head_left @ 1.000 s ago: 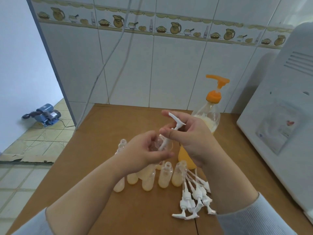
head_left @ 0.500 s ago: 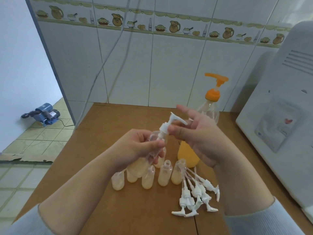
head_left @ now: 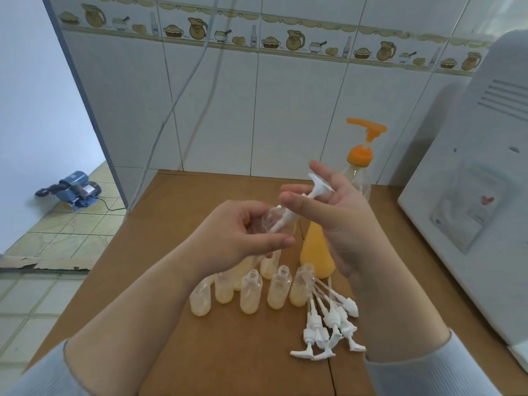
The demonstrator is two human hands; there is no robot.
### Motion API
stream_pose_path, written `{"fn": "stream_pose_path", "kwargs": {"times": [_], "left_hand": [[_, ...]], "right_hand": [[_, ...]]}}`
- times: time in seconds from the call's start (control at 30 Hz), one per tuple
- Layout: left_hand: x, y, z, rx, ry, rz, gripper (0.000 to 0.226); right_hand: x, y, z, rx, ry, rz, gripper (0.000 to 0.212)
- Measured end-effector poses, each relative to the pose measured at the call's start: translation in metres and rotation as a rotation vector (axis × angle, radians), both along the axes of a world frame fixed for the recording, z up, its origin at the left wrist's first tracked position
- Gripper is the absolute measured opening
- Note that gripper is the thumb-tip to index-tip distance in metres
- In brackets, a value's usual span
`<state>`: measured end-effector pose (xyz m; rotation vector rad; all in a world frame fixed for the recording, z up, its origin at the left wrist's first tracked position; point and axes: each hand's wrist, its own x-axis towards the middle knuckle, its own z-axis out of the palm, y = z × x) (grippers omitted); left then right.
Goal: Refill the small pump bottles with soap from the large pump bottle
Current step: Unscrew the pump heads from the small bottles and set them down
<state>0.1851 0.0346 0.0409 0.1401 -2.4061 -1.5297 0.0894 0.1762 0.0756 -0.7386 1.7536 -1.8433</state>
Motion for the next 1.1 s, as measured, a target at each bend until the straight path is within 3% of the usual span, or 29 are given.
{"fn": "stream_pose_path", "kwargs": {"times": [0.17, 0.4, 0.5, 0.67, 0.73, 0.83, 1.1], "left_hand": [[-0.001, 0.000, -0.006, -0.030, 0.033, 0.056, 0.024], [0.007, -0.013, -0.026, -0.158, -0.041, 0.243, 0.048], [0.015, -0.017, -0.042, -0.137, -0.017, 0.358, 0.046], [0.030, -0.014, -0.056, -0.061, 0.021, 0.480, 0.023], [0.037, -0.008, -0.064, -0.048, -0.020, 0.487, 0.029], [0.046, 0.001, -0.083, -0.069, -0.099, 0.511, 0.041], [0.050, 0.017, -0.130, -0.212, -0.336, 0.491, 0.034]], "right_hand": [[0.000, 0.003, -0.003, 0.000, 0.102, -0.046, 0.072], [-0.019, 0.021, 0.002, -0.203, 0.072, -0.357, 0.040], [-0.028, 0.032, -0.013, -0.154, 0.064, -0.426, 0.027], [-0.038, 0.061, -0.058, -0.101, -0.149, -0.589, 0.015], [-0.039, 0.074, -0.078, -0.079, -0.183, -0.672, 0.009], [-0.037, 0.087, -0.106, 0.038, -0.166, -0.736, 0.008], [-0.033, 0.094, -0.151, 0.352, -0.067, -0.755, 0.006]]}}
